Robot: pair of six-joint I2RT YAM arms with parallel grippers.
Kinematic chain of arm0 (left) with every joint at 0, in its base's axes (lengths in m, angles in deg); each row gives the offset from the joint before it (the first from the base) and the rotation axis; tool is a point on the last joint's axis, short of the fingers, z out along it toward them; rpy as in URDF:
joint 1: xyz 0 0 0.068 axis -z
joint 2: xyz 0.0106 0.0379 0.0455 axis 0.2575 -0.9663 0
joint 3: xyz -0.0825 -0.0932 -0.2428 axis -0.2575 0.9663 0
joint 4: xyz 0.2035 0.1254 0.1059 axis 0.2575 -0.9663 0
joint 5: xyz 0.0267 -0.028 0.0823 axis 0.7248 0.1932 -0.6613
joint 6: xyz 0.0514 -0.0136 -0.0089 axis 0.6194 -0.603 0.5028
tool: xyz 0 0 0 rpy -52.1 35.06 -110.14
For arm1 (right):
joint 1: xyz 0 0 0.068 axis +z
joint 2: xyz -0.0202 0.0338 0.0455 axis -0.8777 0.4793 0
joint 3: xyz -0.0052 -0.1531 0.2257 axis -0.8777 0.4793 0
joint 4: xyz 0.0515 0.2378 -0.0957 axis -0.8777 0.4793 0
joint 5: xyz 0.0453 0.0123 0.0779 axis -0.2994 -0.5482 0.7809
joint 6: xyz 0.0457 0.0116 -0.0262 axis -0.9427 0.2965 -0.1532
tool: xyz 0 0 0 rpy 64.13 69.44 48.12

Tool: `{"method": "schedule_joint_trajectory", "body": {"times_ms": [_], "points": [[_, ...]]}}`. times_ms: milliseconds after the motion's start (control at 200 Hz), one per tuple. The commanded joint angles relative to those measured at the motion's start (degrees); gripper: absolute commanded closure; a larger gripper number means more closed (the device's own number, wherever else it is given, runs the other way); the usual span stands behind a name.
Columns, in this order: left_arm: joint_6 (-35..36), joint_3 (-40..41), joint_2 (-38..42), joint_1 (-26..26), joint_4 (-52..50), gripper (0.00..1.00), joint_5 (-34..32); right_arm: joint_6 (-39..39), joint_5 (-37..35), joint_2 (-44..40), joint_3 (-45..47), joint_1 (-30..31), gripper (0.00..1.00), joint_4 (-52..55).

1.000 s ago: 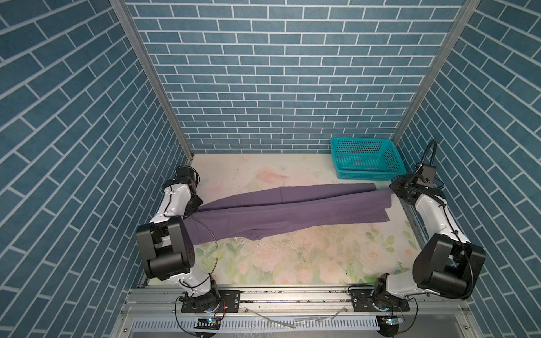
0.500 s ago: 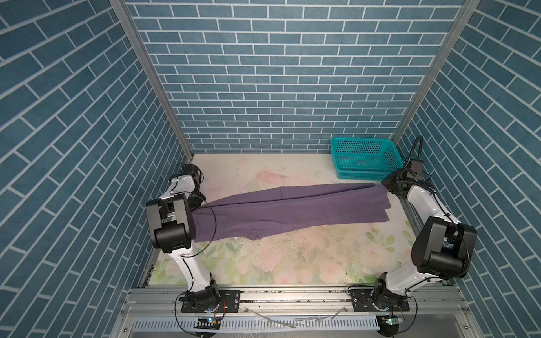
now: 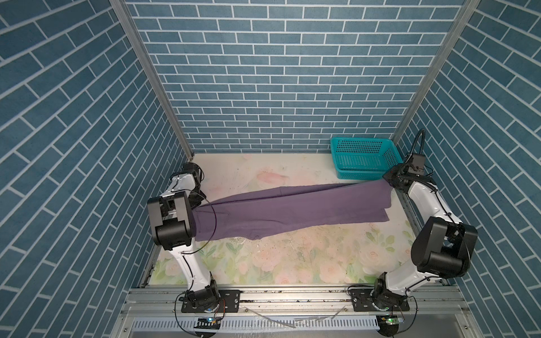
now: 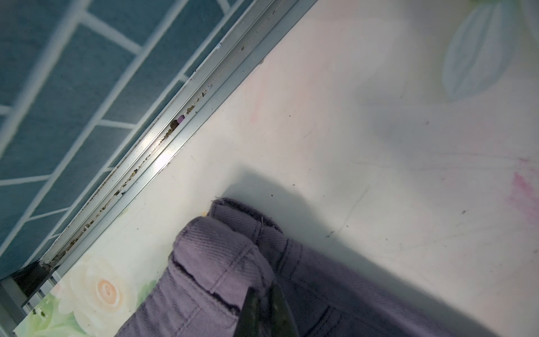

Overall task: Fold and stack the trousers
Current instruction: Fold the trousers at the center of the table.

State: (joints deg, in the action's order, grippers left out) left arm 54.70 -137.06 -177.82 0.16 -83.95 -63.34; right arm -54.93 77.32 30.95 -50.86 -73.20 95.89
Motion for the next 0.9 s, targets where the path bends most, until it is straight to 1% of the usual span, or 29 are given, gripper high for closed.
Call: {"method": "schedule_joint_trajectory", "body": {"times_ms": [0, 225, 380, 500, 745, 830, 895], "points": [[0.58, 0.17, 1.08, -0.70, -0.47, 1.00, -3.90, -0.08, -4.69, -9.84, -0.63, -0.01, 1.00, 2.51], [0.00, 0.56, 3.52, -0.72, -2.19, 1.00, -3.76, 1.05, -8.65, -27.84, 3.99, -0.02, 1.00, 10.12], [0.11, 2.71, 9.14, -0.78, -4.34, 1.00, -3.77, 2.07, -11.73, -36.66, 5.98, -0.01, 1.00, 14.67], [0.29, 4.82, 16.18, -1.27, -7.06, 1.00, -4.09, 3.07, -13.14, -39.83, 7.19, 0.01, 1.00, 16.00], [1.80, 10.67, 34.87, -2.15, -11.06, 1.00, -6.04, 3.93, -13.80, -42.94, 8.94, -0.12, 1.00, 15.75], [2.08, 12.27, 38.61, -2.33, -11.31, 1.00, -5.79, 4.32, -14.86, -44.13, 8.93, -0.20, 1.00, 15.57], [2.09, 12.87, 39.41, -2.45, -11.33, 1.00, -5.23, 4.63, -15.99, -45.06, 8.67, -0.21, 1.00, 15.35]]}}
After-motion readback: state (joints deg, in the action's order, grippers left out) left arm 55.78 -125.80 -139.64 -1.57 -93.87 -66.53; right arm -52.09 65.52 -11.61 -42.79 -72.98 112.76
